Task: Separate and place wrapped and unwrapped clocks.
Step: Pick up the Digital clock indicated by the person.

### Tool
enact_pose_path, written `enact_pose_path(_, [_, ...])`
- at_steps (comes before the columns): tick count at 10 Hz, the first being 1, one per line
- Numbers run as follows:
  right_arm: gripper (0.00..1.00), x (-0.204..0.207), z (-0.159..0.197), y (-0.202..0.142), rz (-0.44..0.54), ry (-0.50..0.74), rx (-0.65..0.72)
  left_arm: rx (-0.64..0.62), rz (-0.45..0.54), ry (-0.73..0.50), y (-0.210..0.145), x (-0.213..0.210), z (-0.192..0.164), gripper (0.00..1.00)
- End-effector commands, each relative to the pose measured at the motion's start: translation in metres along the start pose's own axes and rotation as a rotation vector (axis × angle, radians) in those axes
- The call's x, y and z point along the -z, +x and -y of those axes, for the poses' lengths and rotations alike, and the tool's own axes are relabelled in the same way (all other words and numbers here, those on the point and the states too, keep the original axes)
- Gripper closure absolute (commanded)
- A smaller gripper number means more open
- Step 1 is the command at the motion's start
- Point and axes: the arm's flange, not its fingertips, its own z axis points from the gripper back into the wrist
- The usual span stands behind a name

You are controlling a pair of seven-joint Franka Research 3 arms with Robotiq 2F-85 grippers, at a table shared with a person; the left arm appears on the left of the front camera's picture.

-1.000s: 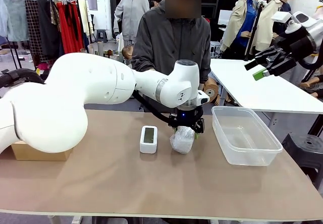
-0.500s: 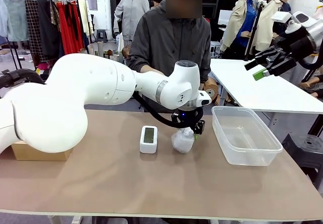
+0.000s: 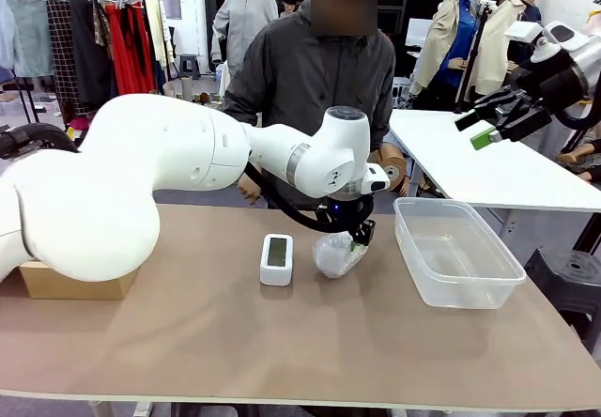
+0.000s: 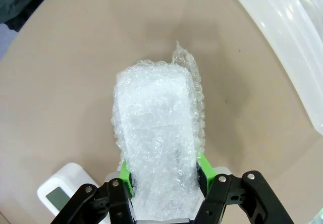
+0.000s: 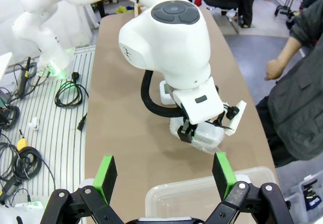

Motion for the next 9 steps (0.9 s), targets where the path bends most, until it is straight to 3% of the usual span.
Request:
enact_pose_path(1, [0.00, 0.000, 0.000, 0.001, 0.003, 0.002, -0.005, 0.047, 0.010, 0.060, 0.009, -0.031, -0.006, 1.00])
enact_pose_path(9, [0.00, 0.000, 0.000, 0.001, 0.003, 0.002, -0.005, 0.093, 0.055, 0.251, 0.115, -0.202, -0.044, 1.00])
